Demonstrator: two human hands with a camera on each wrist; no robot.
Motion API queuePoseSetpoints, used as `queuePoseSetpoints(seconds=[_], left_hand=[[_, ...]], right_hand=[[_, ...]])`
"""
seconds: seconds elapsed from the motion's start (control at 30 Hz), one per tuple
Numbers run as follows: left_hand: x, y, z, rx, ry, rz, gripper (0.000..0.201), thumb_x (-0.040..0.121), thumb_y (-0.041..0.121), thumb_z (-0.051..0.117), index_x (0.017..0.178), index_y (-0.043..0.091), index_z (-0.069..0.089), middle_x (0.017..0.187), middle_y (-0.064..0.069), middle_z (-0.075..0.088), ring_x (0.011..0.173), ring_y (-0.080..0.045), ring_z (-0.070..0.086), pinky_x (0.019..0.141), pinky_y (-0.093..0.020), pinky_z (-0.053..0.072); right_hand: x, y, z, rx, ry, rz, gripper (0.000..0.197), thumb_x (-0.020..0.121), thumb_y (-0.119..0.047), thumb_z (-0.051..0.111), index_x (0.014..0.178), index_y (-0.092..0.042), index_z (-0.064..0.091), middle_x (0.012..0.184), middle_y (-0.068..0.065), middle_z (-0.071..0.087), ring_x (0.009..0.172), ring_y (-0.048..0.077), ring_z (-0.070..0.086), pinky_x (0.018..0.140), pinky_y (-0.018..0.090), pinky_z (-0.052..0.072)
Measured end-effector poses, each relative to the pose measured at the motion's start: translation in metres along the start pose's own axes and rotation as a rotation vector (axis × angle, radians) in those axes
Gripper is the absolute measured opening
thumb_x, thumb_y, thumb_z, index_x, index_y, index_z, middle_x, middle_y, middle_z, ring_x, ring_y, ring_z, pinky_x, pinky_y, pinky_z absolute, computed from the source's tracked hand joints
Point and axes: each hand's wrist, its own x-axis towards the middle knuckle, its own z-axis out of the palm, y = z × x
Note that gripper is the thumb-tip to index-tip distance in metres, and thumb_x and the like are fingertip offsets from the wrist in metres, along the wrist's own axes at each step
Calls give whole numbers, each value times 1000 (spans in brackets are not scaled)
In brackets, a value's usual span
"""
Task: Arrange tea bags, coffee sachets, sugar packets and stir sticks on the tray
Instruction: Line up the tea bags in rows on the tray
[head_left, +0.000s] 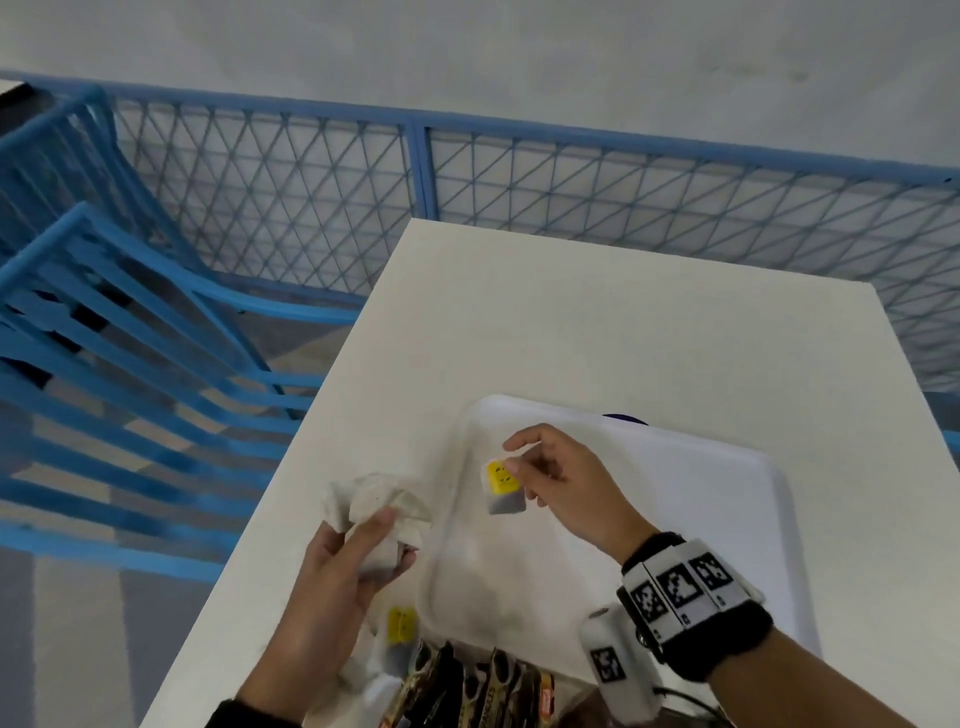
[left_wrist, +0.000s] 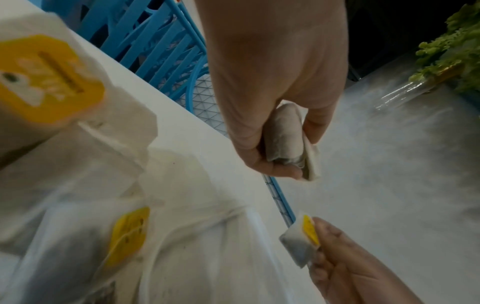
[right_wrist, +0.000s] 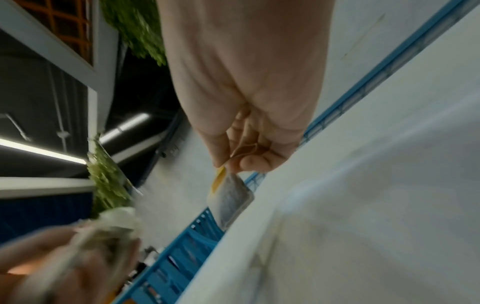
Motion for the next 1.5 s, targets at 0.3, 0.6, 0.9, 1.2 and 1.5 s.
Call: queuePoseSetpoints(seconds=[0.3,0.6,0.9,1.2,1.5], left_hand=[[34,18,-18,112,-25,47,94,30,54,90,109,11,64,101,-6,72,93,-16,69,66,-25,56],[43,15,-19,100,-48,1,41,69,22,65,109,12,62,99,-7,72,92,-17,69,62,-23,57],[45,11,-13,138,-91,8,87,35,48,90,109,11,63,97,-7,73,87,-14,70,63,-24,56],[47,8,-4,158,-131,12,89,30,56,89,105,14,65,96,-3,73,89,-13,70,65,-25,56],[52,8,10,109,-138,-11,36,73,19,61,108,11,62,96,-2,73,90,-13,70,67,-23,57]], right_hand=[[79,28,9,-61,191,137,17,87,-16,63,76,-25,54,69,0,60,50,-2,47,48,7,33],[102,51,9,-85,274,176,25,83,-7,66,105,-16,59,80,-9,58,73,0,55,64,3,42],[109,54,13,-160,354,109,34,79,0,66,109,-12,56,68,-5,50,63,4,51,57,3,42],[118,54,16,-256,393,88,43,78,1,64,116,-13,48,81,5,48,74,18,50,72,21,42],[86,8,23,-74,262,-15,10,85,-18,67,85,-21,58,77,4,61,60,8,52,61,11,43]])
